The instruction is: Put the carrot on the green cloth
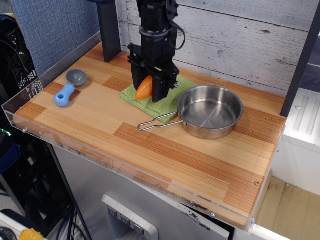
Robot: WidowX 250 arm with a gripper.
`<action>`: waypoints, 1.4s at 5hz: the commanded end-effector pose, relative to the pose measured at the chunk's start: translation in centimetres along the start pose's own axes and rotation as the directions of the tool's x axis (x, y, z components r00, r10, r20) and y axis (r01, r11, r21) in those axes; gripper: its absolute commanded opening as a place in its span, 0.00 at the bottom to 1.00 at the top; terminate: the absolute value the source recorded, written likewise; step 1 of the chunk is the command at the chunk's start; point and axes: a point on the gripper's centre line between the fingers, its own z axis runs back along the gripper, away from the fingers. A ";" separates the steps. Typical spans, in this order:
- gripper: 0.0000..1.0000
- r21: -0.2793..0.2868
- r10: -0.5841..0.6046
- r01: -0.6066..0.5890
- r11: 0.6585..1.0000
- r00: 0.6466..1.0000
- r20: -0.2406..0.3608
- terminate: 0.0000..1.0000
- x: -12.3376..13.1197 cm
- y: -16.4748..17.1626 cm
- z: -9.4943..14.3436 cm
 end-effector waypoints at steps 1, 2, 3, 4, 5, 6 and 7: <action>0.00 0.013 0.058 -0.058 0.998 0.998 0.023 0.00 -1.2 0.7 1.5; 1.00 0.003 0.050 -0.050 0.999 0.999 0.009 0.00 -1.2 0.5 1.6; 1.00 0.008 0.039 -0.039 0.999 0.999 0.021 0.00 -1.3 0.2 2.4; 1.00 0.035 0.053 -0.056 0.998 0.997 0.060 0.00 -2.0 0.0 4.9; 1.00 0.061 0.114 -0.120 0.991 0.989 0.094 0.00 -4.0 0.5 8.2; 1.00 0.057 0.181 -0.187 0.981 0.979 0.098 0.00 -5.5 1.2 10.0; 1.00 0.055 0.246 -0.250 0.967 0.967 0.071 0.00 -6.6 2.0 10.4</action>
